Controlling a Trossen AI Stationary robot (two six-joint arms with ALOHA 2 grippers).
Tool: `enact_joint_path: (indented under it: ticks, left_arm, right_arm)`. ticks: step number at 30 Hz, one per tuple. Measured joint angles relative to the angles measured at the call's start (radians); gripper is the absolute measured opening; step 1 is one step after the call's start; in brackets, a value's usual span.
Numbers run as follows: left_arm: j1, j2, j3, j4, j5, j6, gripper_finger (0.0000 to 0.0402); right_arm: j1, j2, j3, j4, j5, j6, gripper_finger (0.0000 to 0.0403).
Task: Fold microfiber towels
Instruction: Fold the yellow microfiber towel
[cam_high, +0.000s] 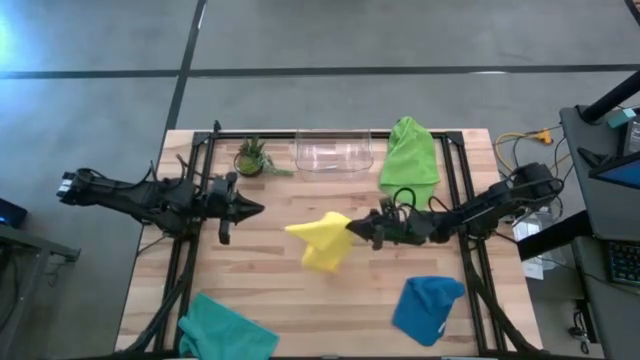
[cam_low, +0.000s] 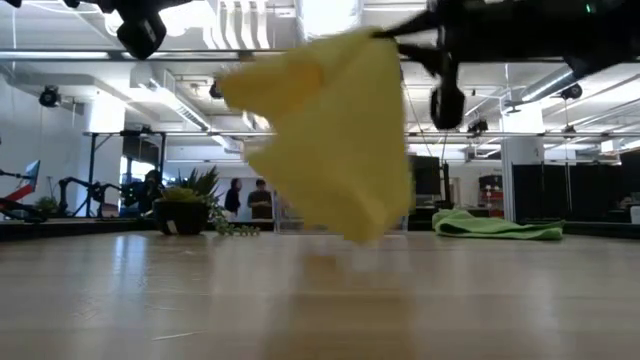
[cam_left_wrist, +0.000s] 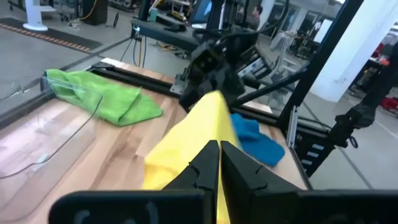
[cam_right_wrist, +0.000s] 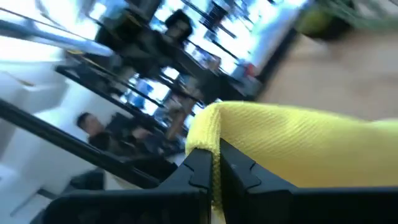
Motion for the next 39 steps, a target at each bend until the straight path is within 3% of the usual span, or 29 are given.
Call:
enact_joint_path:
  ticks: [6,10,14,18,22,27,34,39]
  left_arm:
    - [0.000,0.040,-0.001,0.000,0.001,0.000,0.0000]
    - [0.000,0.074,-0.002,-0.001,0.001,0.000,0.0000]
    - [0.000,0.111,-0.002,0.002,0.001,0.000,0.0000]
    - [-0.001,0.156,-0.002,0.006,0.000,0.001,0.0000]
    - [-0.001,0.193,-0.002,0.046,0.000,0.000,0.0000]
    - [0.000,0.216,-0.002,0.103,-0.001,0.001,0.0000]
    - [0.000,0.231,-0.001,0.112,-0.002,0.002,0.0000]
    - [0.000,0.234,-0.001,0.111,-0.002,0.002,0.0000]
  right_arm:
    - [-0.001,0.003,0.036,-0.399,-0.043,0.078,0.0009]
    - [-0.027,0.007,0.139,-0.650,-0.051,0.016,0.0011]
    - [-0.083,0.047,0.225,-0.749,-0.183,-0.085,0.0033]
    - [-0.134,0.117,0.306,-0.792,-0.292,-0.176,0.0080]
    - [-0.163,0.138,0.390,-0.837,-0.298,-0.264,0.0140]
    - [-0.176,0.123,0.521,-1.080,-0.303,-0.459,0.0191]
    - [-0.161,0.098,0.667,-1.393,-0.284,-0.679,0.0205]
    - [-0.150,0.097,0.683,-1.440,-0.260,-0.688,0.0203]
